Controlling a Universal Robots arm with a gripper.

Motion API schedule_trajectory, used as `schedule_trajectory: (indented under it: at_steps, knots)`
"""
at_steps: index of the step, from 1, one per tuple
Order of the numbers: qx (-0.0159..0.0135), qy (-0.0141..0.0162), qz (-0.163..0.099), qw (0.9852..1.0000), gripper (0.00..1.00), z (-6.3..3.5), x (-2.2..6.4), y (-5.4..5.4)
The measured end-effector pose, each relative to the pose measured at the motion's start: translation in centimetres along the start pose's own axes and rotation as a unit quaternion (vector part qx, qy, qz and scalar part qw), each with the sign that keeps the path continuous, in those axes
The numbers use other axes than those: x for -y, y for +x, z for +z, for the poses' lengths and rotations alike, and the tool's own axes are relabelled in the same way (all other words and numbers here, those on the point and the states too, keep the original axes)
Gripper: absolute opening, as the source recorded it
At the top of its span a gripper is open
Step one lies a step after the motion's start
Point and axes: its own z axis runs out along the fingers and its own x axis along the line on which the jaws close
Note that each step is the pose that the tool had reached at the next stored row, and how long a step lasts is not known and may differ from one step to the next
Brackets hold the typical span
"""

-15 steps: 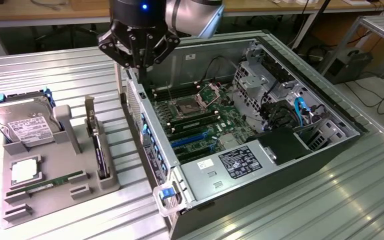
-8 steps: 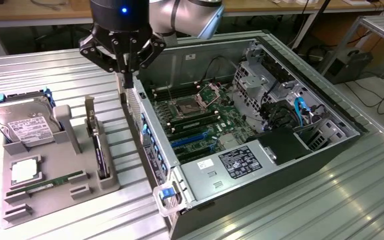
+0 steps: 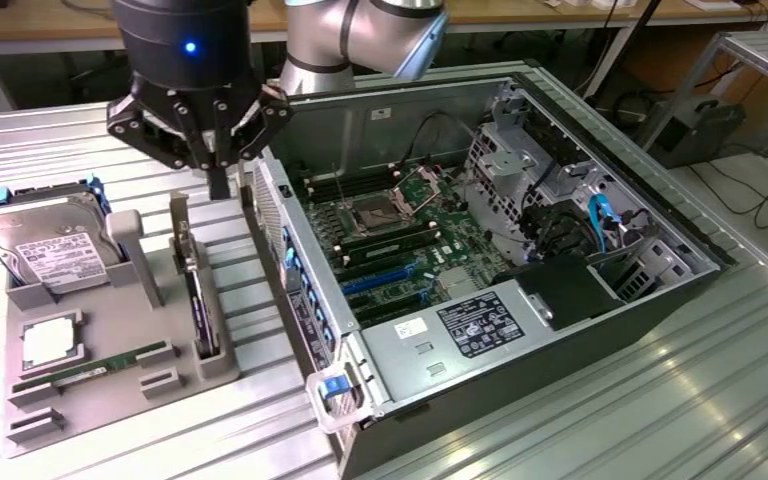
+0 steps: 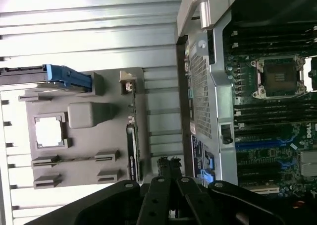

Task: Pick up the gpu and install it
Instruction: 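Reach for the gpu, then pick up the gpu and move the gpu toward the slot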

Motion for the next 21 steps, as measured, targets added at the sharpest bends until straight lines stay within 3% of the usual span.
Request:
schedule_trajectory:
  at_steps: [5,19,21]
  knots:
    - [0.0000,0.0000,0.000,1.0000,0.11,0.83,0.64,2.0]
    - [-0.0001,0.0000,0.000,1.0000,0.11,0.85,0.66,2.0]
    - [-0.0001,0.0000,0.000,1.0000,0.17,0.85,0.66,2.0]
